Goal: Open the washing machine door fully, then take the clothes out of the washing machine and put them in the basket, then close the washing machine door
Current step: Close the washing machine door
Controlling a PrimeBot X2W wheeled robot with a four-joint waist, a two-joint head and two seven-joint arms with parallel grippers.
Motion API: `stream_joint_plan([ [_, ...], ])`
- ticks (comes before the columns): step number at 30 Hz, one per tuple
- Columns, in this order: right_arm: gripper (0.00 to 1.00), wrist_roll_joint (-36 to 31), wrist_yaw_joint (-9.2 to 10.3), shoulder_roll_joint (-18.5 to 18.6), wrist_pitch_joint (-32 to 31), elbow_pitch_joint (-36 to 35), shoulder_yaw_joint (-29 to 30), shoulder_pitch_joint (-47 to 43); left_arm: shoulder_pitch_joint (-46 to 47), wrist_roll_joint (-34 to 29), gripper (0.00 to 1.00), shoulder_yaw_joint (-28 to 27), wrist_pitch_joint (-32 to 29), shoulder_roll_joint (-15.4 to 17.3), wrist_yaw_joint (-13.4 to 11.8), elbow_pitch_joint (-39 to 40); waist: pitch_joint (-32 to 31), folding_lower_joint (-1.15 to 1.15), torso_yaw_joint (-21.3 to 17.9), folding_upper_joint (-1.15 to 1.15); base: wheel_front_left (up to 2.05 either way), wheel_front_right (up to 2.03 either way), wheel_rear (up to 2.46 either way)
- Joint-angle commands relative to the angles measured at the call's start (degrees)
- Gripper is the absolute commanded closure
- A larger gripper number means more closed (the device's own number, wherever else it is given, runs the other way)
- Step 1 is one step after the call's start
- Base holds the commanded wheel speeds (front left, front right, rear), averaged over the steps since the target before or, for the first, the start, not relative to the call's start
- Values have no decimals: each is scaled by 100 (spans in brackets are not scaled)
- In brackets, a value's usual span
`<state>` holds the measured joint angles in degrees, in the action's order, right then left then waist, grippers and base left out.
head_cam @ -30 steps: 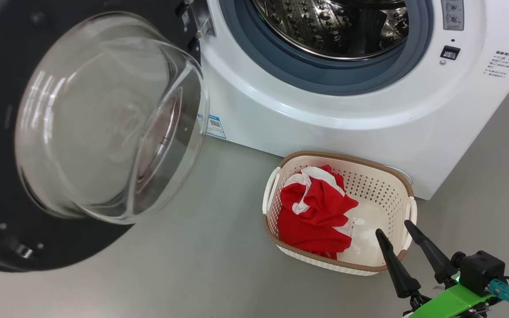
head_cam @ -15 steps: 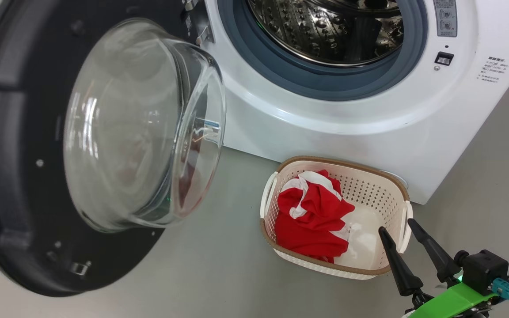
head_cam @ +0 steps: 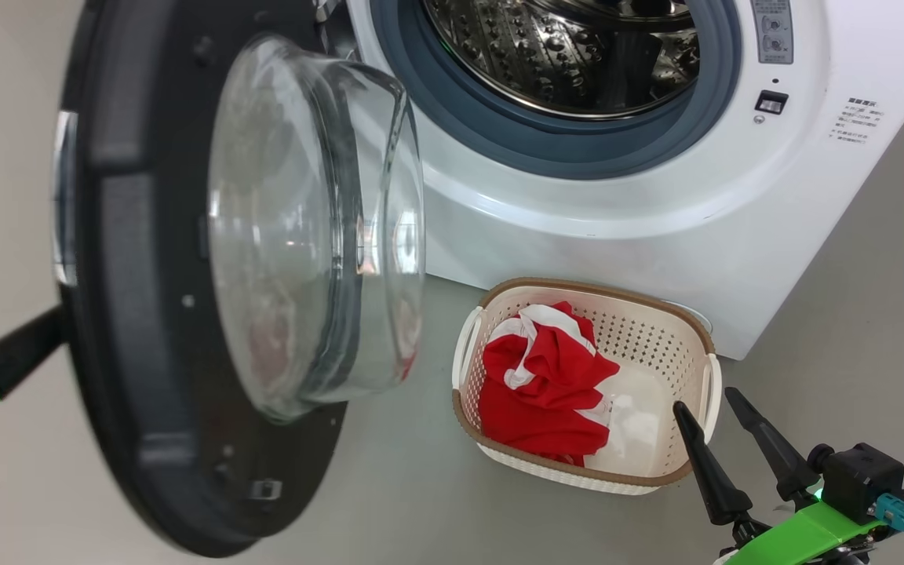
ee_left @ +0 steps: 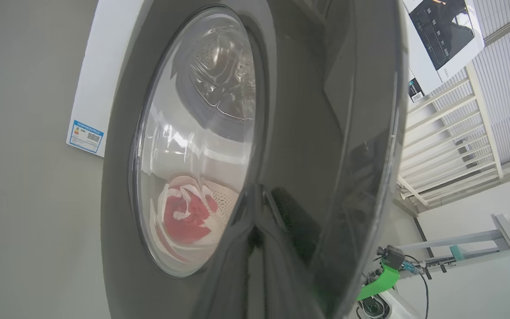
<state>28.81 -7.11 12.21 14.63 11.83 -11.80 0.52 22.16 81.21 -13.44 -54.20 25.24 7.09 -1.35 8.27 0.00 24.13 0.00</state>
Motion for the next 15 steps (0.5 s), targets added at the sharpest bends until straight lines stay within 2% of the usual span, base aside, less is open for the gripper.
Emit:
stream_joint_plan([
  [1,0,17,-37,25,37,-153,-88,139,91,77,100,-111,-34,192,39,316,2,0,-19,0,0,0,0],
  [15,0,14,-37,3,37,-157,-90,148,473,-84,100,762,544,-185,39,907,14,0,-152,0,0,0,0],
])
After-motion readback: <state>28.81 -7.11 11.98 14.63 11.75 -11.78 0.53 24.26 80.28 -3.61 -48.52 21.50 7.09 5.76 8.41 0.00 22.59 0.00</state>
